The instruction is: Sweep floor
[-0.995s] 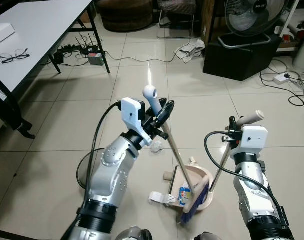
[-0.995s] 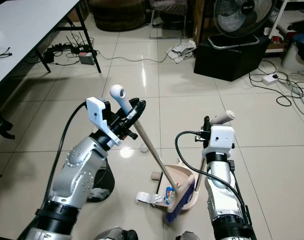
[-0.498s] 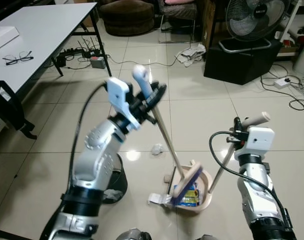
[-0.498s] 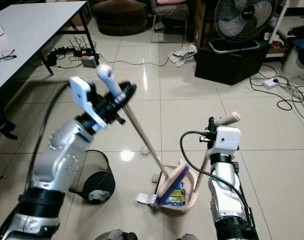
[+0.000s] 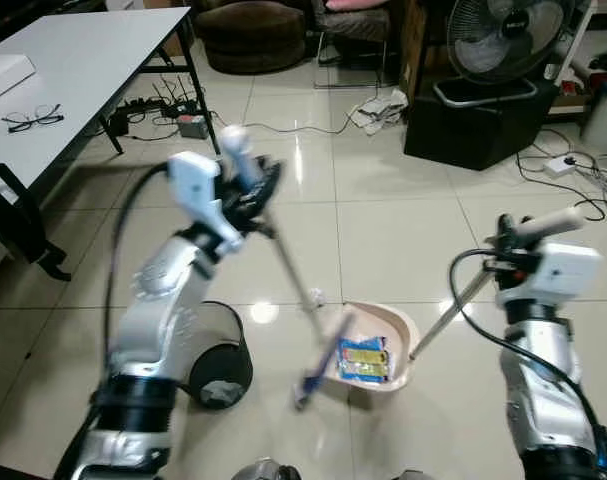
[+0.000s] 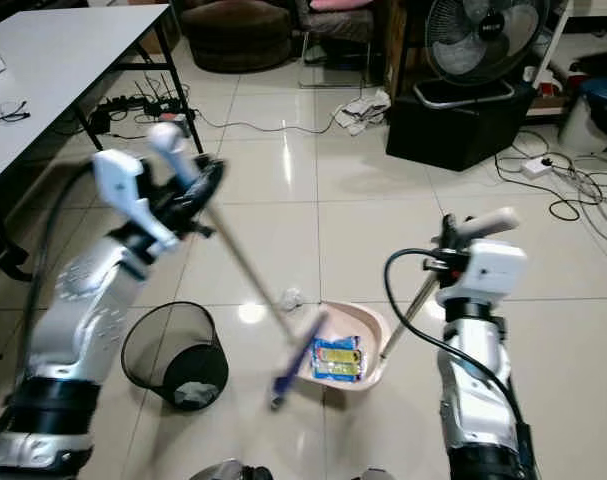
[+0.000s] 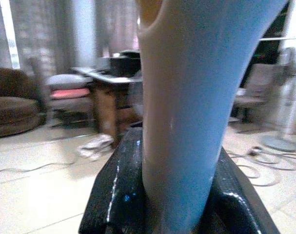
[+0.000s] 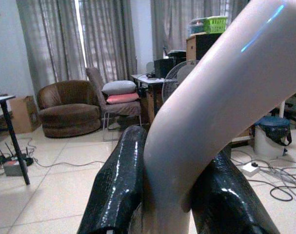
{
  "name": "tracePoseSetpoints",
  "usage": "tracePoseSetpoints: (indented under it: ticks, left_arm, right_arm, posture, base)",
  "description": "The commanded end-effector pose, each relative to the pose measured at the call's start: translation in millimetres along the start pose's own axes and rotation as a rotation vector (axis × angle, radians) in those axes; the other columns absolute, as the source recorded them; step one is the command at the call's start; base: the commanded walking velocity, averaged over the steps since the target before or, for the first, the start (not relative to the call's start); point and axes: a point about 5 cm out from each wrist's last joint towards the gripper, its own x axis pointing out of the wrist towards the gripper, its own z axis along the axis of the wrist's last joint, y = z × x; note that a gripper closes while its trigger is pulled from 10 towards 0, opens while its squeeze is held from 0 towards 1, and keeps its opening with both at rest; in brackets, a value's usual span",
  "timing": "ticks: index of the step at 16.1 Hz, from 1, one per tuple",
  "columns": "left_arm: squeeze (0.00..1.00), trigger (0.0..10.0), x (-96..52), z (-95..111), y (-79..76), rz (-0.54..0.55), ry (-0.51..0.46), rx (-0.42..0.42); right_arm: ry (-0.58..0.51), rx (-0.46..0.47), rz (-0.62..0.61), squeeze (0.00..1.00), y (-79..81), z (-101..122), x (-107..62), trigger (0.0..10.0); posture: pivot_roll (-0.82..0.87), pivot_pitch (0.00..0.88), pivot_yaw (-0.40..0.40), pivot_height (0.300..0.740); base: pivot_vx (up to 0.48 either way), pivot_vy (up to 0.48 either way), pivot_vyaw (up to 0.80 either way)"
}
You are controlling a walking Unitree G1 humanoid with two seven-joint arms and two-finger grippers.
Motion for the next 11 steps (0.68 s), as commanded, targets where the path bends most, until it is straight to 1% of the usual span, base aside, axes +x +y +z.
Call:
tracePoseSetpoints:
  ticks: [1, 2, 3, 4, 5, 6, 7, 9, 11]
  left_arm:
    - [0.00, 10.0, -2.8, 18.3, 6.4, 0.035, -0.049, 0.045]
    - [0.00, 10.0, -5.7, 22.7, 10.7, 0.058, -0.050, 0.061]
    - [0.00, 10.0, -6.5, 23.9, 11.8, 0.063, -0.051, 0.066]
    - [0.00, 10.0, -11.1, 31.9, 16.5, 0.105, -0.049, 0.091]
    - [0.00, 10.0, -12.2, 35.6, 18.1, 0.118, -0.053, 0.101]
    - [0.00, 10.0, -13.4, 44.7, 21.0, 0.139, -0.072, 0.124]
    - [0.00, 10.0, -13.3, 54.8, 24.6, 0.159, -0.101, 0.128]
    - [0.00, 10.0, -13.2, 71.6, 34.7, 0.202, -0.151, 0.136]
    - [0.00, 10.0, -14.8, 79.7, 45.5, 0.260, -0.158, 0.173]
  right_arm:
    - [-0.080, 0.046, 0.014, 0.00, 2.3, 23.5, 6.7, 10.0]
    - [-0.106, 0.067, 0.025, 0.00, 3.2, 34.7, 9.0, 10.0]
    - [-0.112, 0.074, 0.029, 0.00, 3.5, 38.0, 9.6, 10.0]
    - [-0.151, 0.100, 0.077, 0.00, 7.2, 55.2, 13.5, 10.0]
    - [-0.162, 0.107, 0.091, 0.00, 8.2, 60.0, 14.7, 10.0]
    - [-0.174, 0.122, 0.111, 0.00, 9.3, 67.7, 16.7, 10.0]
    - [-0.184, 0.134, 0.120, 0.00, 9.4, 73.3, 18.8, 10.0]
    - [-0.198, 0.175, 0.107, 0.00, 8.5, 81.4, 23.5, 10.0]
    - [-0.206, 0.216, 0.102, 0.00, 9.0, 90.7, 27.1, 10.0]
  posture:
    - [-0.11, 0.000, 0.107, 0.740]
    - [-0.11, 0.000, 0.106, 0.740]
    - [-0.11, 0.000, 0.106, 0.740]
    - [-0.12, 0.000, 0.106, 0.740]
    - [-0.12, 0.000, 0.104, 0.740]
    - [-0.12, 0.000, 0.100, 0.740]
    - [-0.11, 0.000, 0.096, 0.740]
    - [-0.11, 0.000, 0.092, 0.740]
    - [-0.11, 0.000, 0.091, 0.740]
  base:
    - [0.000, 0.000, 0.00]
    - [0.000, 0.000, 0.00]
    - [0.000, 0.000, 0.00]
    - [0.000, 0.000, 0.00]
    - [0.000, 0.000, 0.00]
    - [0.000, 0.000, 0.00]
    - [0.000, 0.000, 0.00]
    - [0.000, 0.000, 0.00]
    - [0.000, 0.000, 0.00]
